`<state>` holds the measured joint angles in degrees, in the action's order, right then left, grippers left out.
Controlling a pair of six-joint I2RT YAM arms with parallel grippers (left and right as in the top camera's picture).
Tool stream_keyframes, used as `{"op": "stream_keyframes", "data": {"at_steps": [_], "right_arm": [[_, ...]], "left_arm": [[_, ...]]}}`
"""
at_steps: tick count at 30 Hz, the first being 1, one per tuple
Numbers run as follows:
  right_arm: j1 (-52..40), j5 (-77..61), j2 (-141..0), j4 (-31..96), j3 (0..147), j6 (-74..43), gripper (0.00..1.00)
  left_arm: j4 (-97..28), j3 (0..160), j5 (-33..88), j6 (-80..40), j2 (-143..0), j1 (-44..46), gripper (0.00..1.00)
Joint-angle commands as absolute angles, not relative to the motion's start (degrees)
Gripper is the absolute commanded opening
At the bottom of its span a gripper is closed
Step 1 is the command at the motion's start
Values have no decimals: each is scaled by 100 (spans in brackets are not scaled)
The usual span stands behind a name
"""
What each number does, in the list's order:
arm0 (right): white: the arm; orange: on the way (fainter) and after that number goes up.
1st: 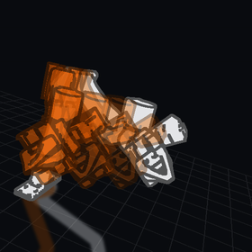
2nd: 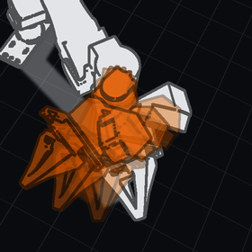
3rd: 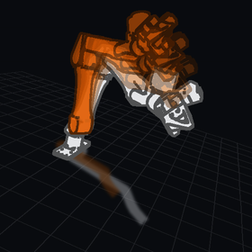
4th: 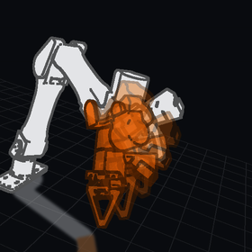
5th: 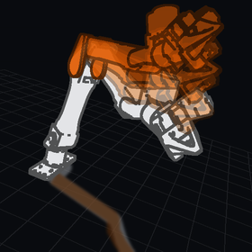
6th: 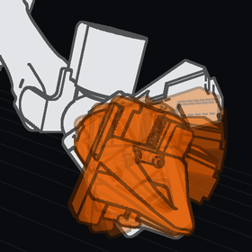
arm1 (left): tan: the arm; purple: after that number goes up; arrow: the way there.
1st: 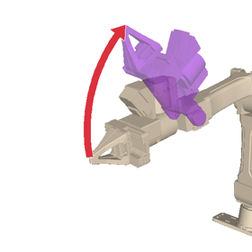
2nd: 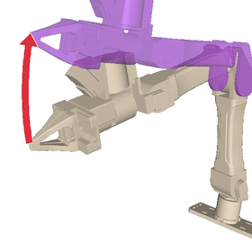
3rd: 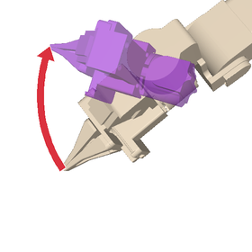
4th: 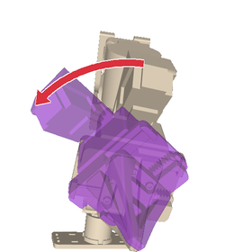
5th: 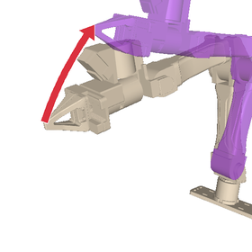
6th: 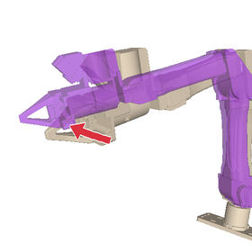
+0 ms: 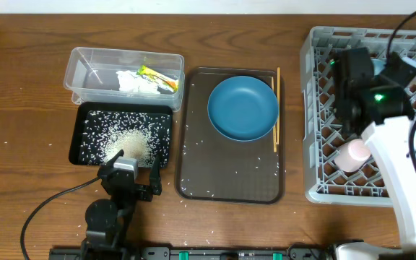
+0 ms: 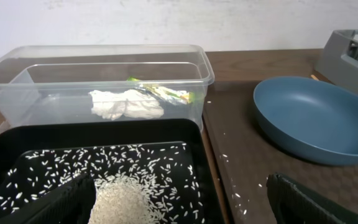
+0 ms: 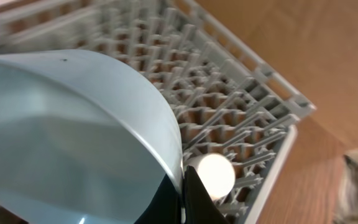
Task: Sort waste into correct bins and load items into the dishwasher rack
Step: 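Lift the white bowl with the right gripper and set it in the rack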
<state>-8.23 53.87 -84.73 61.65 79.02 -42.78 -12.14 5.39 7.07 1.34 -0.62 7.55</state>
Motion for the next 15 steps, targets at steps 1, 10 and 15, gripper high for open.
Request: {"op": "stream_keyframes", "data": {"at_steps": [1, 10, 15], "right_arm": [[-489, 6167, -8833, 5948, 7918, -4342, 1], [1, 7380, -10040, 4080, 7918, -2075, 1], [-25, 7806, -10560, 3129, 7918, -832, 1]], "left_arm": [[-1251, 392, 639, 150, -21, 742, 91], [-1251, 392, 637, 150, -23, 742, 91], [-1249, 392, 639, 150, -23, 742, 90]]}}
